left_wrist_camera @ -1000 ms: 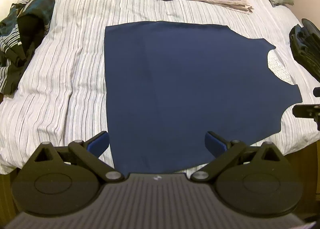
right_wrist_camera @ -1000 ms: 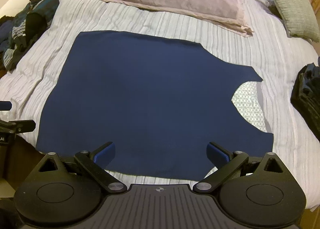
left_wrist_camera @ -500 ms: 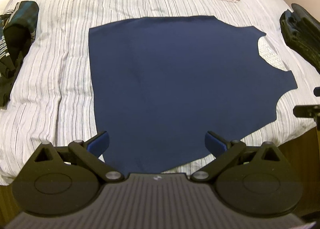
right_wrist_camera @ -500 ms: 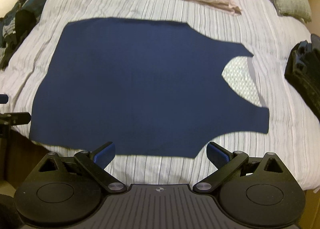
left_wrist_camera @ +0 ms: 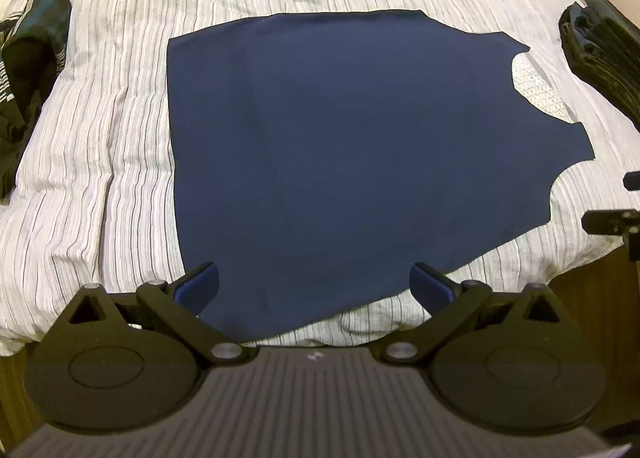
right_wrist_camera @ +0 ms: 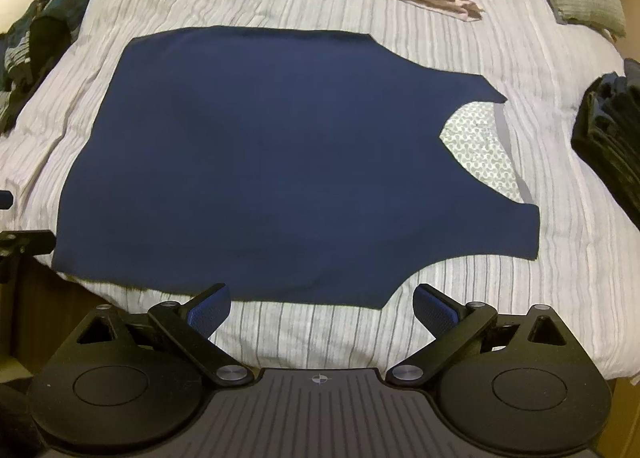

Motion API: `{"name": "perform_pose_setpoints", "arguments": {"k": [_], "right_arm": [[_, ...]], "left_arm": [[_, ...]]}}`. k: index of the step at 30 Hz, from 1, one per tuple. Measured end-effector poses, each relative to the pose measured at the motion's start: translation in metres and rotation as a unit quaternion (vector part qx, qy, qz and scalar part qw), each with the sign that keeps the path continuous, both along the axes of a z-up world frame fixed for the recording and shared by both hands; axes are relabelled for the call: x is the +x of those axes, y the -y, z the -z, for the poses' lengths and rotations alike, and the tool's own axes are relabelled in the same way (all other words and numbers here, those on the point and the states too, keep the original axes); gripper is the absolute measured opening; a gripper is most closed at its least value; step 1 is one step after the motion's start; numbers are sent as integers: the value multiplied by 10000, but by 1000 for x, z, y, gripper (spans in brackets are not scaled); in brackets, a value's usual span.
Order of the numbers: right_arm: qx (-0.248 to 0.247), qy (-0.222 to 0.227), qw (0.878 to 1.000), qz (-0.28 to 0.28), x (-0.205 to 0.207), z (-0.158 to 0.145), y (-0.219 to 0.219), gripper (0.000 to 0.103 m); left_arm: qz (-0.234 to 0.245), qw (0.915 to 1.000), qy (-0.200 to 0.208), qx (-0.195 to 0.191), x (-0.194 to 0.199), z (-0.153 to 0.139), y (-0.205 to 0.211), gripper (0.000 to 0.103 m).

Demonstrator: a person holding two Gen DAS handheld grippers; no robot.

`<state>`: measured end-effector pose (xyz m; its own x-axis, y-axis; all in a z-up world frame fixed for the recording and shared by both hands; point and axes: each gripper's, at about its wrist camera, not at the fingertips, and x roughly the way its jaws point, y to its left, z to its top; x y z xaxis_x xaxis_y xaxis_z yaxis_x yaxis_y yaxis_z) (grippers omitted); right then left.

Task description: Fold clothes

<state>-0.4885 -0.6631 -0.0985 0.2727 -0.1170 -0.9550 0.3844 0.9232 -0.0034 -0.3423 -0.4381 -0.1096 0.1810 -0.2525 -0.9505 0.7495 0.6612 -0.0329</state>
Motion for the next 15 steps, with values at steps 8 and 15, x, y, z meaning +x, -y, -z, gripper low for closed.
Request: {"name": "perform_pose_setpoints", "arguments": {"k": [8, 15], "right_arm": [[-305, 308, 9918, 1202, -16, -22, 12, 100], [-521, 397, 9785, 1954, -49, -32, 32, 100]], "left_arm": [[998, 9947, 193, -143, 29, -10, 25, 99], [3160, 9455, 696, -380, 49, -18, 99, 97]]}}
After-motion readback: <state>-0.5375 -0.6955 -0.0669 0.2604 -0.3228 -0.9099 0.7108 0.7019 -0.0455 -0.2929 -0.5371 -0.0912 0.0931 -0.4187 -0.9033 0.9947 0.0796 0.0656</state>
